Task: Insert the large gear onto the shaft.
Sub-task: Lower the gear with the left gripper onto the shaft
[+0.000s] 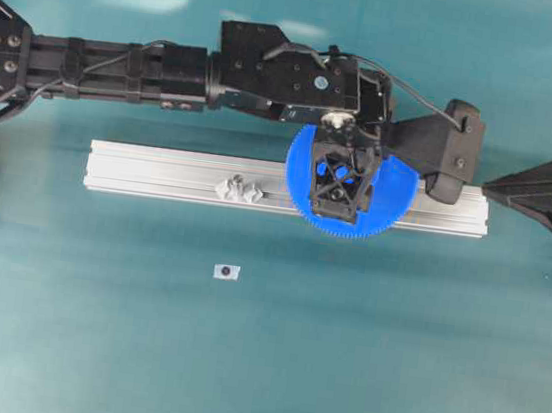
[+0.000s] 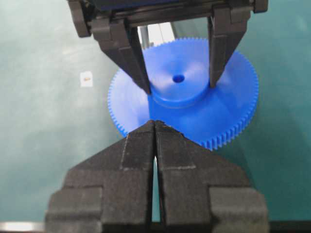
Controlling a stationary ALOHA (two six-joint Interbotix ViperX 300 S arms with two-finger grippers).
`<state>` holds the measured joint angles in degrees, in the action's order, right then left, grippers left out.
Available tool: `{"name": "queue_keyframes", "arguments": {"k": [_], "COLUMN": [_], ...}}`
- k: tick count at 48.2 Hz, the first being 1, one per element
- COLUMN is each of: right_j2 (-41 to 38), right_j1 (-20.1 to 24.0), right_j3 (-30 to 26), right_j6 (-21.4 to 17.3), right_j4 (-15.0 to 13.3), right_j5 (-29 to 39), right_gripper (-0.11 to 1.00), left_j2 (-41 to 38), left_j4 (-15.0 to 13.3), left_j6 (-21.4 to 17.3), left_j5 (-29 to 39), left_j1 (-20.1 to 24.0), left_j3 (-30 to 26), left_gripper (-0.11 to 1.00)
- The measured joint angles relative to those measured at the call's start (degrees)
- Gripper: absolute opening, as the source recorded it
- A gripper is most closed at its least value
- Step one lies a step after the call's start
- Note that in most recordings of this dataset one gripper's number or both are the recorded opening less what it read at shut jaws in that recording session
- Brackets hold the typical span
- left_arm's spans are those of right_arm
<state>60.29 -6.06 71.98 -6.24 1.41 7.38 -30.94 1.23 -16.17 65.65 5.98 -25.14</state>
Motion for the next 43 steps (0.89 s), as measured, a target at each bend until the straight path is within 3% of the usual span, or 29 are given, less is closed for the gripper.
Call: {"name": "queue_keyframes", "arguments": {"k": [43], "right_j2": [0.35], "right_j1": [-0.09], "right_j3": [-0.09], "right_j6": [0.00], "right_j4": [0.00], "right_j5": [0.00], "right_gripper": [0.02], "left_j2": [0.00], "left_j4": [-0.18], "left_j6": [-0.26], "left_j5": [0.00], "left_j1": [1.85], "left_j3": [0.09], "left_gripper": [0.87]}}
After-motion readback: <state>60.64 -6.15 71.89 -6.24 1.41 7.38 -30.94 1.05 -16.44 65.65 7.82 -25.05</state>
